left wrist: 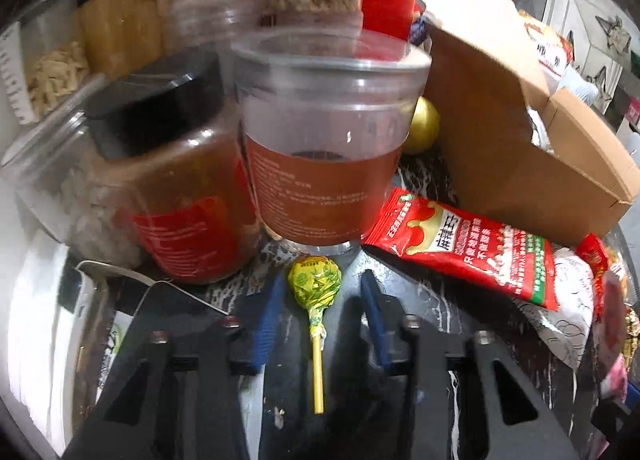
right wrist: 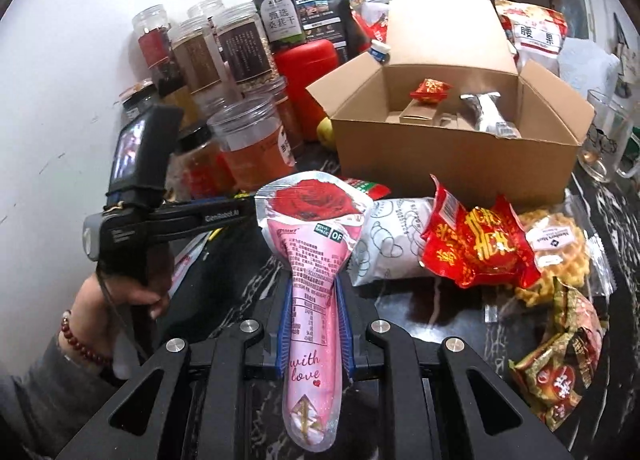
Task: Organize snacks
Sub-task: 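Grasp the green lollipop by its stick with the left tool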
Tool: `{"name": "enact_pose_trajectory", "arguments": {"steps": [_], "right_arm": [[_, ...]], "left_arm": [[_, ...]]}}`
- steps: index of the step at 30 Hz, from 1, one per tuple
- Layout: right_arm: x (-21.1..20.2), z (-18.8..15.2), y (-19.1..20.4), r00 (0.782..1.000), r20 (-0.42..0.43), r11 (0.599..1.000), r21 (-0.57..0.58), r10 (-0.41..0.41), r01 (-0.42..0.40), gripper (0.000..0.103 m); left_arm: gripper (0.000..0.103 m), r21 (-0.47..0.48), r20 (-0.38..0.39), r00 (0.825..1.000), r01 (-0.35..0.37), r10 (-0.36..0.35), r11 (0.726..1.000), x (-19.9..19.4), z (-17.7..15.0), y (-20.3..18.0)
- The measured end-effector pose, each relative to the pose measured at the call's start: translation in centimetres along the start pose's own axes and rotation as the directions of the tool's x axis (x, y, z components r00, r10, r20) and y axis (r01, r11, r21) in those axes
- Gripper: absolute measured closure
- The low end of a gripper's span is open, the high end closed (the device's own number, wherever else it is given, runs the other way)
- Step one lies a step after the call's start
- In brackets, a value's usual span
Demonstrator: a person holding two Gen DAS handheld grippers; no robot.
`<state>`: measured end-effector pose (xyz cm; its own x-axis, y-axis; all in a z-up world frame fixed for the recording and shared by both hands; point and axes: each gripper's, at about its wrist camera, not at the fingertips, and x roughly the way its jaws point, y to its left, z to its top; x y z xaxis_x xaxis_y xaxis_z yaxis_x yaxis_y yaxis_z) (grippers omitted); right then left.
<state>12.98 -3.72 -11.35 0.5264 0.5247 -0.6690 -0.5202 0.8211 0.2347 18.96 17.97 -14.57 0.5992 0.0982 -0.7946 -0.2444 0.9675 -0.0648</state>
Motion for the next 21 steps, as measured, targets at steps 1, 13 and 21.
{"name": "enact_pose_trajectory", "arguments": {"steps": [1,13,21], "right_arm": [[0.0,0.0,-0.1,1.0,-0.001,1.0,0.002,-0.002,0.002,0.083],[-0.7,-0.5,-1.0,0.998,0.002,0.998,0.015,-0.057,0.057,0.083],[-1.9,-1.3,-1.8,0.996,0.007,0.995,0.048,-0.088,0.088,0.082]], "left_arm": [[0.073,-0.002,-0.002,1.0,0.006,-0.006,1.0,0.2,0.0,0.0],[0.078,0.16,-0.031,0.998,0.063,-0.059,0.985,-1.2,-2.1,-3.3],[0.078,0.252,-0.08,0.986,0.164,-0.149,0.954,-4.2,-5.5,-5.7]]}}
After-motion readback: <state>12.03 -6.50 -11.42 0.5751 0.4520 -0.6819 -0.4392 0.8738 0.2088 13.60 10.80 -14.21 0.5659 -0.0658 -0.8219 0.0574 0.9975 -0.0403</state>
